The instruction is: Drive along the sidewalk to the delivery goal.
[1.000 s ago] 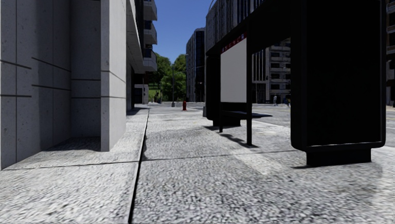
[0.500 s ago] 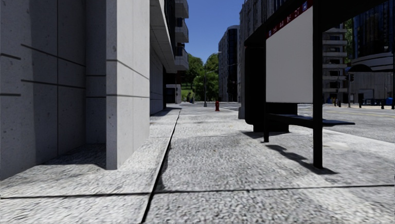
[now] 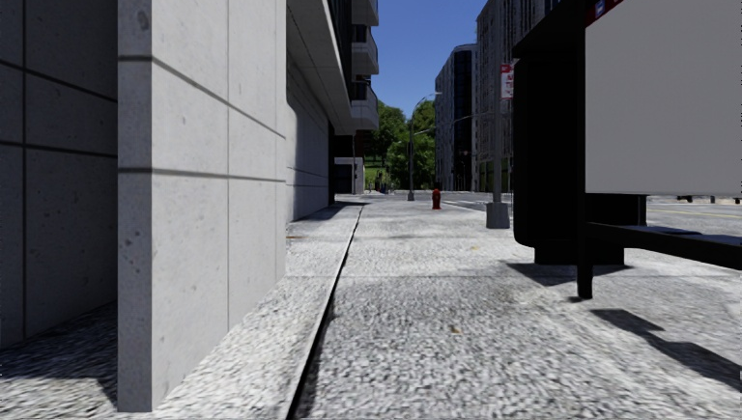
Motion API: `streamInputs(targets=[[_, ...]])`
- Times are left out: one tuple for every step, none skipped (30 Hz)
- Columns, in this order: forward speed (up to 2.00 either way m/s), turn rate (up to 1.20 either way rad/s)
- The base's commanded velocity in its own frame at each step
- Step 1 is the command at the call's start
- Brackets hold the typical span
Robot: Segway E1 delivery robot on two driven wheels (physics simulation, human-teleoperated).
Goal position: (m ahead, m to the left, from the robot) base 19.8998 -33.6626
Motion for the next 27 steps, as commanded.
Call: streamInputs(targets=[[2.0,0.0],[2.0,0.0],[2.0,0.0],[2.0,0.0],[2.0,0.0],[2.0,0.0],[2.0,0.0],[2.0,0.0],[2.0,0.0],[2.0,0.0],[2.0,0.0],[2.0,0.0],[2.0,0.0],[2.0,0.0],[2.0,0.0],[2.0,0.0],[2.0,0.0],[2.0,0.0],[2.0,0.0],[2.0,0.0],[2.0,0.0],[2.0,0.0],[2.0,0.0],[2.0,0.0],[2.0,0.0],[2.0,0.0],[2.0,0.0]])
